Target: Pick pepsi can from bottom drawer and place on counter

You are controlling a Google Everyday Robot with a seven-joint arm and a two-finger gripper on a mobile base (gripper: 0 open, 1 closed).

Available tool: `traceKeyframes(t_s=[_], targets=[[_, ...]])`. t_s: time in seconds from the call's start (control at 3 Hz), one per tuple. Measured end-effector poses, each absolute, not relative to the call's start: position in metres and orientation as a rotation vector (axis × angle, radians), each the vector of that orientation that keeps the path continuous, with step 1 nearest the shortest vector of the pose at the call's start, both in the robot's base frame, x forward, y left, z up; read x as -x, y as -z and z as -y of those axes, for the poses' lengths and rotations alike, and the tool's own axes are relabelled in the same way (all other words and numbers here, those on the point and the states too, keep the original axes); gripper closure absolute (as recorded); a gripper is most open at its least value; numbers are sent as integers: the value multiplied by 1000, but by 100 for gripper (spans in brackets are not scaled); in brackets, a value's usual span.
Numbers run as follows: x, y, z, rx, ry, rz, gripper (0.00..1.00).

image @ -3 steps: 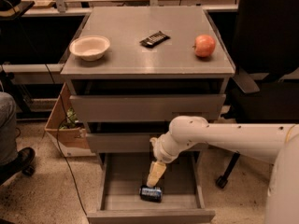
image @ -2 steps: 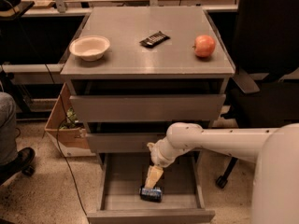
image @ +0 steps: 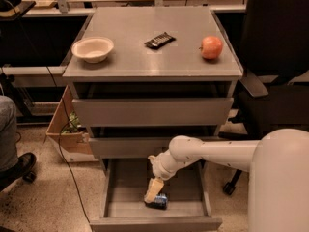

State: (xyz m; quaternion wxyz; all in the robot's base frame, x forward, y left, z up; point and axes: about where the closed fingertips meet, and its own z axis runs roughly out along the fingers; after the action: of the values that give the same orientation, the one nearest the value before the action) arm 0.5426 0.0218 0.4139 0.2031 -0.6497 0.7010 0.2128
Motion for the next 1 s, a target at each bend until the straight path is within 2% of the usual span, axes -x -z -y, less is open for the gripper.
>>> traceKeyframes(t_s=[0.33, 1.0], targets=[[-543, -405, -24, 1795, -604, -1963, 0], [-563, -306, -29, 1680, -583, -2147, 0]])
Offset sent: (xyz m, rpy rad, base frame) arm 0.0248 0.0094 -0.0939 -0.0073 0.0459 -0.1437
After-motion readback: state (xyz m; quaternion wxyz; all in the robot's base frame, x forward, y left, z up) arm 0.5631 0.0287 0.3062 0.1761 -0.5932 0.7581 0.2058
